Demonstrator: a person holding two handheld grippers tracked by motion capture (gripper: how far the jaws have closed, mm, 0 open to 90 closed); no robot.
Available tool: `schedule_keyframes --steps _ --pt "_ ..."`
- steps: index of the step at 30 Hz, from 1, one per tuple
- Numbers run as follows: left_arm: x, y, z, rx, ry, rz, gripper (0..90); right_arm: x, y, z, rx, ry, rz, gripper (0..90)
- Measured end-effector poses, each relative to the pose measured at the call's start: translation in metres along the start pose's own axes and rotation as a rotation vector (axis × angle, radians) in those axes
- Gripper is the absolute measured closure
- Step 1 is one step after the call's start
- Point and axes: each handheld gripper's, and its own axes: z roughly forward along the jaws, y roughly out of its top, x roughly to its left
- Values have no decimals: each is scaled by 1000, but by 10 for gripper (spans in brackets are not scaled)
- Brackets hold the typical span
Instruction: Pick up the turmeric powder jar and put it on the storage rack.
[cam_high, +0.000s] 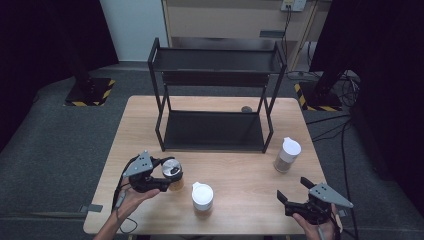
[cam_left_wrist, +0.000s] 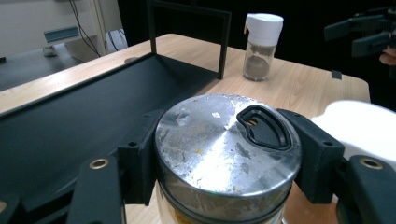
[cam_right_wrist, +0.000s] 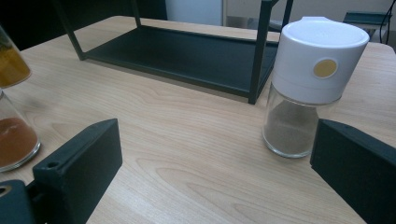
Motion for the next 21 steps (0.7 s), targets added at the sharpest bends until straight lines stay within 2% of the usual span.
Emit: schedule_keyframes --steps 8,21 --pt "3 19 4 6 3 3 339 0 -1 0 -5 3 0 17" --pt "15 42 16 -7 25 -30 339 0 0 0 -2 6 0 16"
